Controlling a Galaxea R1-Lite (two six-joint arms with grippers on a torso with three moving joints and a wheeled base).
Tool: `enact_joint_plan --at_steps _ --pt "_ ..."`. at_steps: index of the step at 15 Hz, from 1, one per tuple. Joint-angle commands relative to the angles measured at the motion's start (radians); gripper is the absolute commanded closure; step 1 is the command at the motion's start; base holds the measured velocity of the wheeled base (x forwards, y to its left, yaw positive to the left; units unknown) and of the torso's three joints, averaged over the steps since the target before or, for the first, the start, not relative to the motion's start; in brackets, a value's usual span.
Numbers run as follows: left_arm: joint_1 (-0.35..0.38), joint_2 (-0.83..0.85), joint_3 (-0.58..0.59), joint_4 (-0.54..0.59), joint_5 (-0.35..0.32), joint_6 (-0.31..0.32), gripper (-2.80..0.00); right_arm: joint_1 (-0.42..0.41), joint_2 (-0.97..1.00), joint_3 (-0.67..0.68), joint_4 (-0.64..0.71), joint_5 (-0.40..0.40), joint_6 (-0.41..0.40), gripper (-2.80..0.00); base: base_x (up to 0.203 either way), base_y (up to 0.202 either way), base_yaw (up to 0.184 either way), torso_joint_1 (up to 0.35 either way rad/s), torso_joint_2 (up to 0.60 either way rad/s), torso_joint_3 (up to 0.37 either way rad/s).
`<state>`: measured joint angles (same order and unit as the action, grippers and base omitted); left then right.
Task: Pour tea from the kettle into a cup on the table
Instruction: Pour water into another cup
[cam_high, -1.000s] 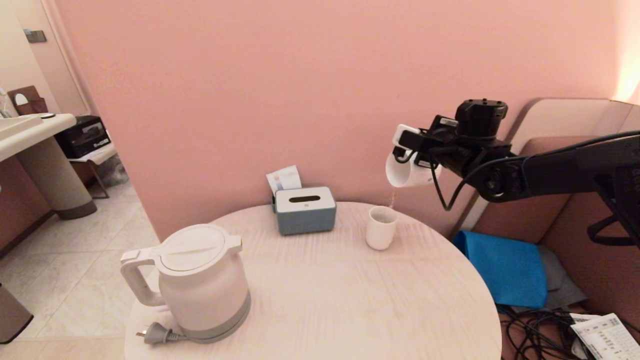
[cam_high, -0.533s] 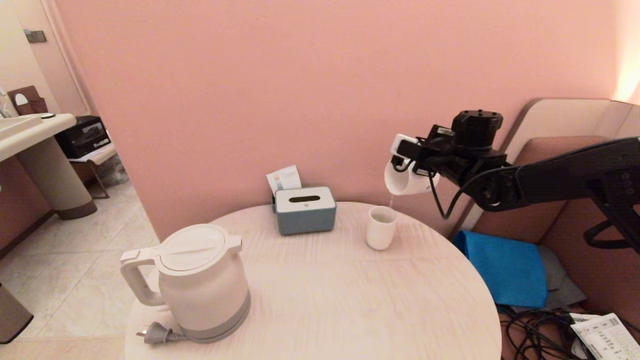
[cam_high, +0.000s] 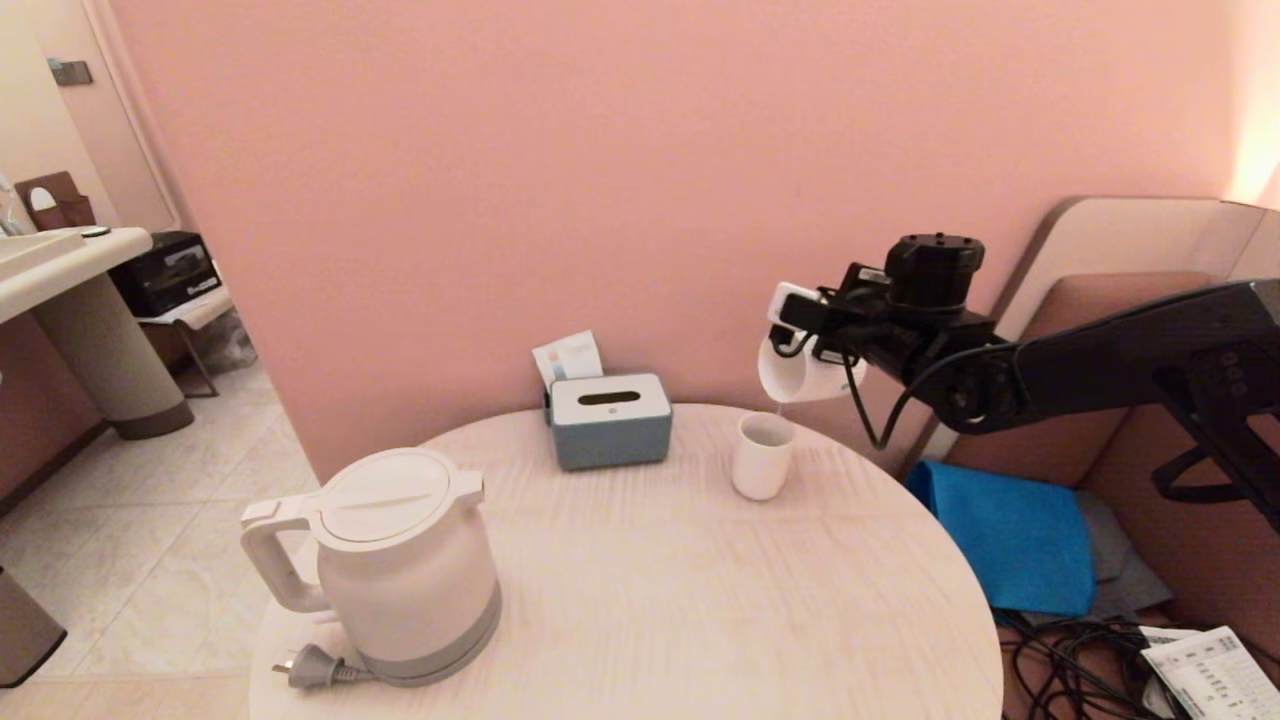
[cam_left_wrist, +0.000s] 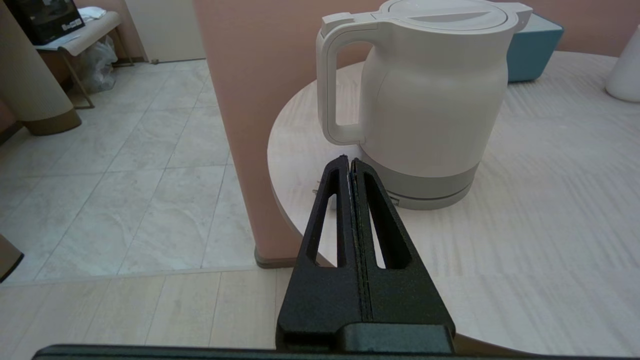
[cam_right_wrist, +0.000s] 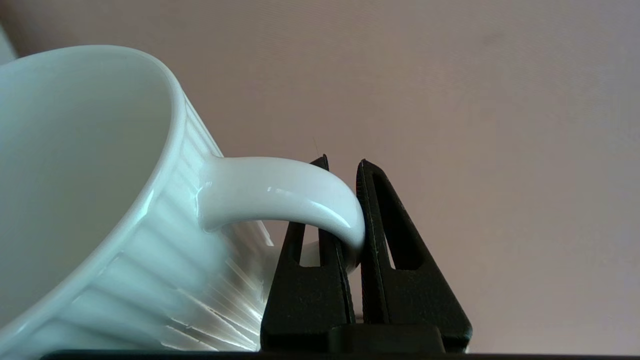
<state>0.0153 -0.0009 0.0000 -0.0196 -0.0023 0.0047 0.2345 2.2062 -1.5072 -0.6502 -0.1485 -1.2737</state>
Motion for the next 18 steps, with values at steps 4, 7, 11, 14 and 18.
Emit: enact_joint_plan --at_steps 4,7,11,14,18 --pt "0.000 0.001 0.000 0.000 -0.001 0.000 0.00 0.003 0.027 0.048 -0.080 -0.003 -0.047 0.00 0.000 0.000 0.000 0.000 0.00 0.000" --pt "0.000 0.001 0.000 0.000 -0.001 0.000 0.00 0.003 0.027 0.048 -0.080 -0.003 -0.056 0.00 0.000 0.000 0.000 0.000 0.00 0.000" --pt "0.000 0.001 0.000 0.000 -0.001 0.000 0.00 0.003 0.027 0.050 -0.080 -0.003 -0.059 0.00 0.000 0.000 0.000 0.000 0.00 0.000" --pt "0.000 0.001 0.000 0.000 -0.001 0.000 0.00 0.005 0.024 0.049 -0.081 -0.003 -0.097 0.00 0.000 0.000 0.000 0.000 0.00 0.000" --pt "0.000 0.001 0.000 0.000 -0.001 0.000 0.00 0.009 0.021 0.042 -0.081 -0.003 -0.121 0.00 0.000 0.000 0.000 0.000 0.00 0.000"
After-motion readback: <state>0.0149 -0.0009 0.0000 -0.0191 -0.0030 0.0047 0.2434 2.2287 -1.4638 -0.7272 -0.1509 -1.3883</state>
